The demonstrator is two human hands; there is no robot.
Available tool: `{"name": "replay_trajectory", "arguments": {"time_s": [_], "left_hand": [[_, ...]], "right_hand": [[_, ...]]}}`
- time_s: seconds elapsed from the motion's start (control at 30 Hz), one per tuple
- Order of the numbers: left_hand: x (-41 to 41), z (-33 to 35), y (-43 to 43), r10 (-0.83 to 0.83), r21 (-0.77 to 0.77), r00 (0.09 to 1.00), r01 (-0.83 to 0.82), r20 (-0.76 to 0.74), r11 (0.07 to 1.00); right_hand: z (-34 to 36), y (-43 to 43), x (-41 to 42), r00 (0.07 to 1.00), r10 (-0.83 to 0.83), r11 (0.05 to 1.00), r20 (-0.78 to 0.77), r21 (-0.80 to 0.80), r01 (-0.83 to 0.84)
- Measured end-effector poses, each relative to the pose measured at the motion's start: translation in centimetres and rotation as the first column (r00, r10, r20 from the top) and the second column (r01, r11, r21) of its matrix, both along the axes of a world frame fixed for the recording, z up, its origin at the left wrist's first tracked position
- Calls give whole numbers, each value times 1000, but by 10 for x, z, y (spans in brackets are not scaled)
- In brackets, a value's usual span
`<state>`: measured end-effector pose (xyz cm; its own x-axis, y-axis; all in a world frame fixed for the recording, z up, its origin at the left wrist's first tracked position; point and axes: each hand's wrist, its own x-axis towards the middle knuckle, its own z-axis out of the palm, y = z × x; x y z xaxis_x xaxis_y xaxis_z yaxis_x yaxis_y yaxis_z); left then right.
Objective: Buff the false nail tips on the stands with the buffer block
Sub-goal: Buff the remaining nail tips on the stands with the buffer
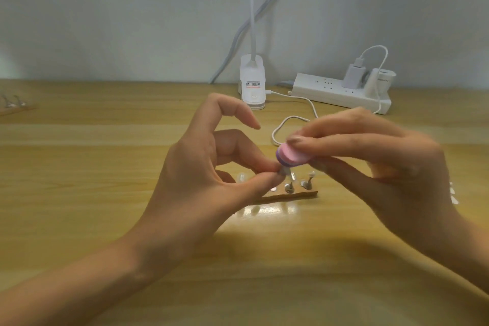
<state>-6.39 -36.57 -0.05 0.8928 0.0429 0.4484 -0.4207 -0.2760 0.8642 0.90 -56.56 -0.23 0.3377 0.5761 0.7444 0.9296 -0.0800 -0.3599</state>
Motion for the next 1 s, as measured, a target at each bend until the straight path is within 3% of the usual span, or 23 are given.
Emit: {"name": "replay_trajectory", "arguments": {"time_s": [0.23,0.53,0.9,1.0], "left_hand": [[0,-1,0,-4,-1,1000,4,12,1000],[1,-8,-1,-67,-179,993,49,-98,983],[5,-11,-4,-168,-333,980,125,-105,935],[6,-11,-3,-165,-308,983,131,-84,942]], "right_hand": [[-1,0,1,1000,1,1000,22,-13,0],[-11,-1,-2,1000,-11,1000,-7,18,11],[-7,-1,-3,999,45,999,-1,15,-45],[-7,-1,1,998,42,999,37,20,-43]]}}
